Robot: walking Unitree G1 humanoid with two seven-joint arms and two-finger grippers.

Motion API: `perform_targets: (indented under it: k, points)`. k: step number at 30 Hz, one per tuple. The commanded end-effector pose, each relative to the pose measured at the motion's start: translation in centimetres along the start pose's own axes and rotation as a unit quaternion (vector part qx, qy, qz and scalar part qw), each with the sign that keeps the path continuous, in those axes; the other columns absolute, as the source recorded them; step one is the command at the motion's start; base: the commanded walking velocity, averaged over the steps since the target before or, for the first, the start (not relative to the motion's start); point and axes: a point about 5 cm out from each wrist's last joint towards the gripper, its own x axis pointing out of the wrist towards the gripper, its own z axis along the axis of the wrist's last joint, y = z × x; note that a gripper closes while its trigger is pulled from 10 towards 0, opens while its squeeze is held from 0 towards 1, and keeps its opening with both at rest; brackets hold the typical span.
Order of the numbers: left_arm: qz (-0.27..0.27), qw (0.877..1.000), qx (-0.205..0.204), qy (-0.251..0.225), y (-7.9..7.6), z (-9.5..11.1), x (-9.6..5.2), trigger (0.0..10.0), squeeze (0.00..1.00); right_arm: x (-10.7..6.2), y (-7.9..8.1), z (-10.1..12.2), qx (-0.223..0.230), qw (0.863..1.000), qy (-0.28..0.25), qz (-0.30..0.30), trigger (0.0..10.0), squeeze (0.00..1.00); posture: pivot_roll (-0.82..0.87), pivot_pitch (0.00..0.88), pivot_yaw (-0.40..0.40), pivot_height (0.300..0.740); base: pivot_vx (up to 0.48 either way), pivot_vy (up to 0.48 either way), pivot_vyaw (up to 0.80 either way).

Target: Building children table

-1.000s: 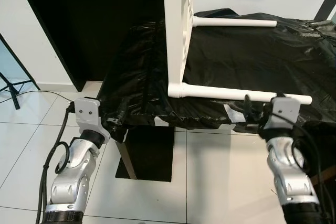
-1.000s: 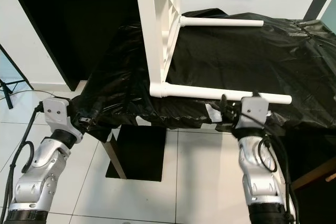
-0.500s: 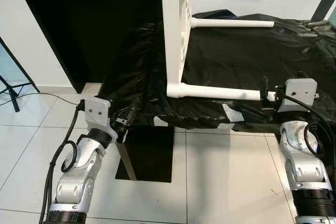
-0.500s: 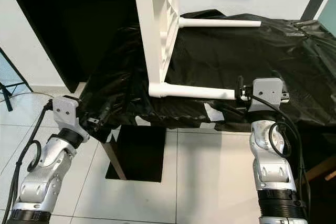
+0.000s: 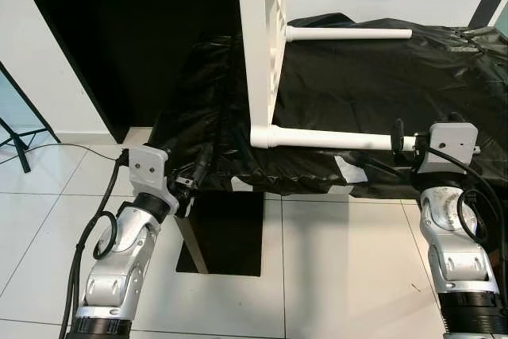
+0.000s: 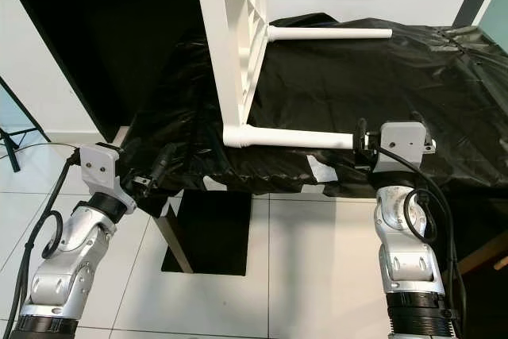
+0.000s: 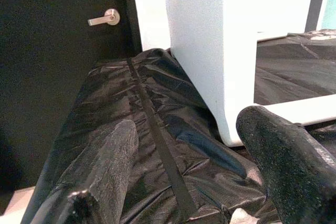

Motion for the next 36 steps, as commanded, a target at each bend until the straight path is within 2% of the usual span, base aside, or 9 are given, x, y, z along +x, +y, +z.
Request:
perform_targets:
  k: [1,8,24,36]
  points:
    - [-0.049,0.999,0.007,-0.002,-0.48,0.23,0.16,10.0,0.00,0.41,-0.54,0.49,-0.011,1.000,-0.007,-0.008,10.0,0.00,-0.01,0.000,0.032,0.740,0.000,0.000,0.00]
    - [-0.058,0.998,-0.003,-0.009,-0.70,0.48,0.27,10.0,0.00,0.90,-0.69,0.96,-0.012,1.000,-0.015,-0.010,10.0,0.00,-0.01,0.000,0.031,0.740,0.000,-0.148,0.00]
    - [-0.051,0.999,0.005,-0.008,-0.47,0.49,0.30,10.0,0.00,0.69,-0.56,0.70,-0.006,1.000,-0.006,-0.012,10.0,0.00,-0.01,0.000,0.035,0.740,0.000,-0.345,0.00]
    - [-0.031,0.999,-0.013,-0.008,0.03,0.62,0.48,10.0,0.00,0.70,-0.40,0.68,-0.003,1.000,-0.001,-0.003,10.0,0.00,0.00,0.000,0.031,0.740,0.000,0.000,0.00]
